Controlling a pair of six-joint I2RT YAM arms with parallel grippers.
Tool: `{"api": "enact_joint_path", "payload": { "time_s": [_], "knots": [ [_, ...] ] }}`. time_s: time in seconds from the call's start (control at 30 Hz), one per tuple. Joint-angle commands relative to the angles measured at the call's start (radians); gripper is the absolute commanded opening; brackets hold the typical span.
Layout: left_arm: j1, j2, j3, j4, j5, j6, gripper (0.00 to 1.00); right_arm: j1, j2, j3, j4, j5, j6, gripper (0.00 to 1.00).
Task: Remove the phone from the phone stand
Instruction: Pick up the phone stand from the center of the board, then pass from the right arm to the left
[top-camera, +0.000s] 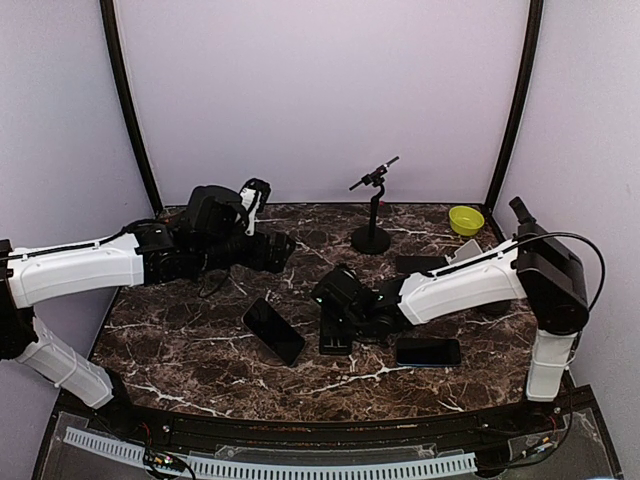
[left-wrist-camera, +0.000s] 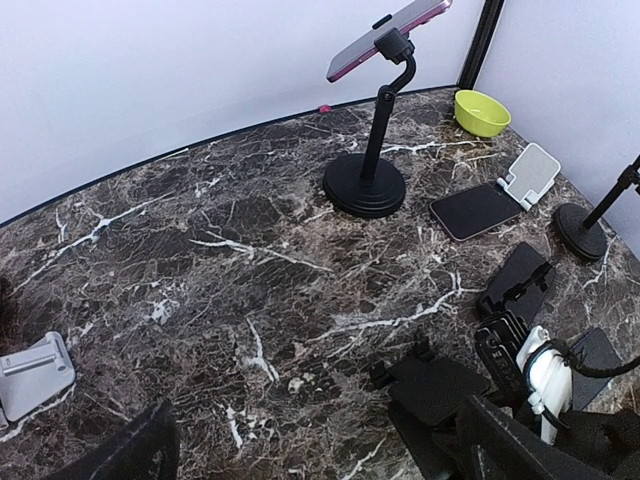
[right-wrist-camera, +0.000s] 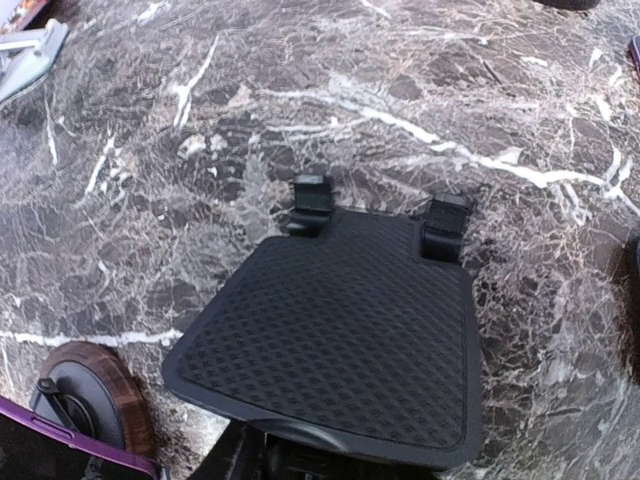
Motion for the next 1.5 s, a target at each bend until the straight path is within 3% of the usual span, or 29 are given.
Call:
{"api": "enact_joint_path", "payload": {
  "time_s": [0.0,0.17,0.53,0.87,1.2,1.33,1.47],
  "knots": [
    [0.010,-0.020,-0.003,0.021,0.022,0.003,0.99,-0.012,-0.054,-0.055,0.058,-0.019,-0.125,0.28],
    [0.016,-0.005,0.007,0.022,0.047,0.006,0.99,-0.033,-0.082,-0.072,0.061,-0.053,-0.220,0.22],
    [0.027,0.018,0.033,0.030,0.141,0.062,0.99,-0.084,-0.294,-0.175,0.143,-0.191,-0.474,0.21],
    [0.027,0.003,0.074,0.029,0.289,0.190,0.99,-0.118,-0.515,-0.184,0.002,-0.309,-0.676,0.22],
    [0.027,-0.089,-0.028,0.119,0.662,0.387,0.99,-0.123,-0.732,-0.237,-0.094,-0.537,-0.858,0.13],
    [0.026,-0.143,-0.103,0.189,0.880,0.482,0.99,-0.123,-0.758,-0.245,-0.132,-0.657,-0.911,0.13],
    [0.008,-0.188,-0.171,0.254,0.990,0.564,0.99,-0.123,-0.748,-0.239,-0.158,-0.754,-0.953,0.10]
  ]
}}
